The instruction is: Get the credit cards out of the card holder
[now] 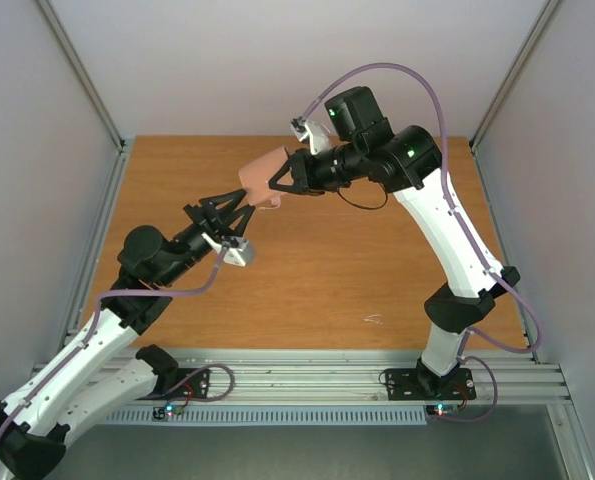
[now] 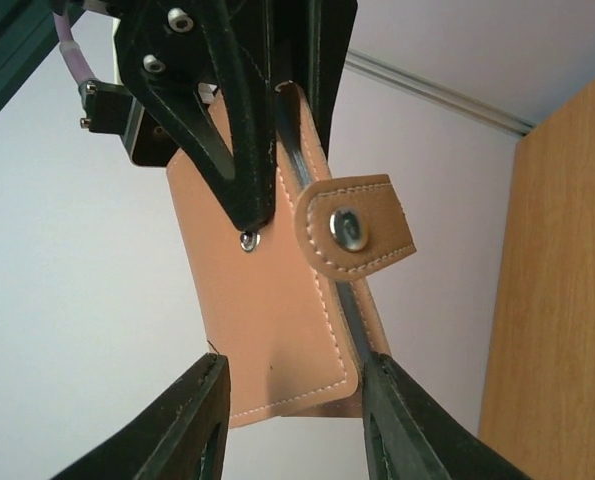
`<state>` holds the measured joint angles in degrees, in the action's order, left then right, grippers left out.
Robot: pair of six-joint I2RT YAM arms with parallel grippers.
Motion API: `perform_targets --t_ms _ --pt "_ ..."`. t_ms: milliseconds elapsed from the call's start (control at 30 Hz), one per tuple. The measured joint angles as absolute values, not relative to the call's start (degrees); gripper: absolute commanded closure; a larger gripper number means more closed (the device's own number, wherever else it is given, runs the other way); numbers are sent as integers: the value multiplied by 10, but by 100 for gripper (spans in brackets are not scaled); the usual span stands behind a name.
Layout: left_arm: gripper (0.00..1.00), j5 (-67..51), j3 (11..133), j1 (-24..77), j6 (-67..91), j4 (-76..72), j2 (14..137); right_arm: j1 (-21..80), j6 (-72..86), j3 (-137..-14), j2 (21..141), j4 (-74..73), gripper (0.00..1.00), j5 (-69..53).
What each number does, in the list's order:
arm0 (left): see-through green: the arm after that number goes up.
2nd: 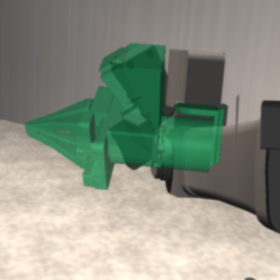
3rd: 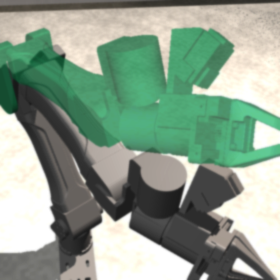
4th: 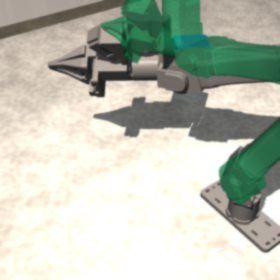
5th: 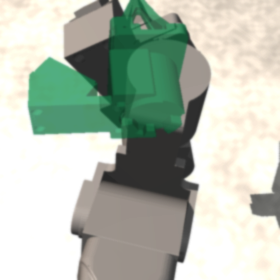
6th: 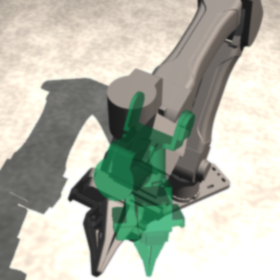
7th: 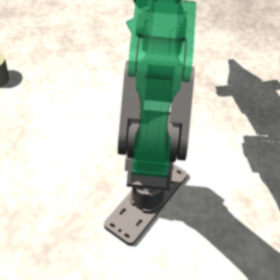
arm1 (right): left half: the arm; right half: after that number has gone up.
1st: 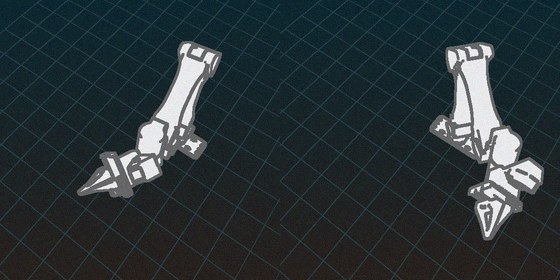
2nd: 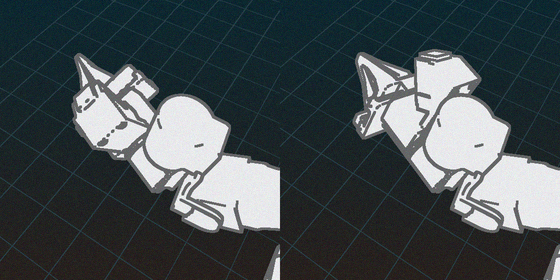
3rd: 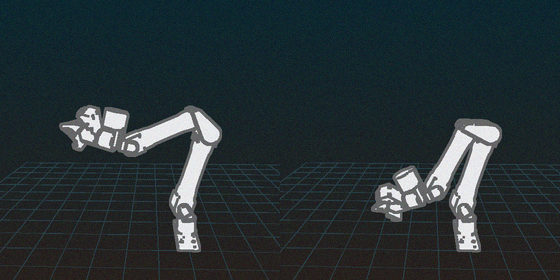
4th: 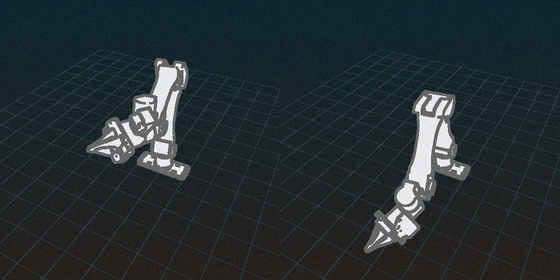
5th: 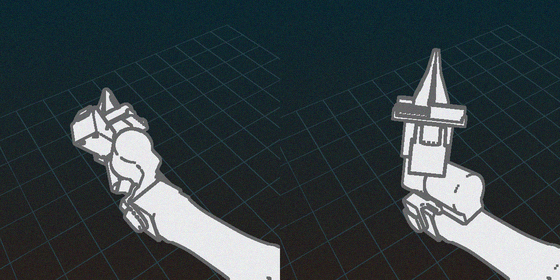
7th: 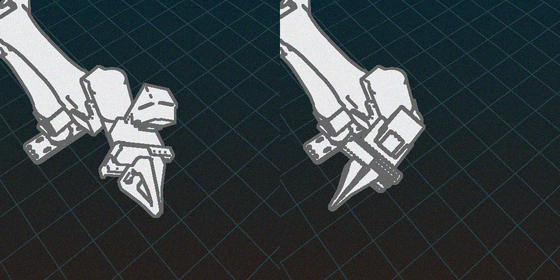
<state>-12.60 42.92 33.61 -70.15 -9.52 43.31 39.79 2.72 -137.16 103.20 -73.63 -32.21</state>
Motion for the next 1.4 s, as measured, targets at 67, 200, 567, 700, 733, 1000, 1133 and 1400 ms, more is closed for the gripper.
perform_targets --t_ms 67,200,567,700,733,1000,1133,1400 --pt "64 -126 429 335 -706 -102 441 398 27 -1368 1030 -731 99 -322" --pt "74 -123 429 335 -715 -118 457 397 29 -1358 1025 -721 99 -326" --pt "77 -105 429 333 -727 -198 493 388 32 -1355 1024 -680 99 -333" --pt "70 -98 429 333 -728 -220 501 386 32 -1354 1024 -673 99 -335" --pt "73 -96 429 333 -728 -225 503 385 32 -1353 1024 -672 99 -335" --pt "100 -100 429 332 -729 -243 509 382 36 -1349 1024 -660 89 -347" --pt "100 -105 429 331 -716 -239 502 382 33 -1344 1021 -656 55 -362" --pt "100 -59 555 331 -442 -74 480 390 16 -1190 950 -562 27 -413"
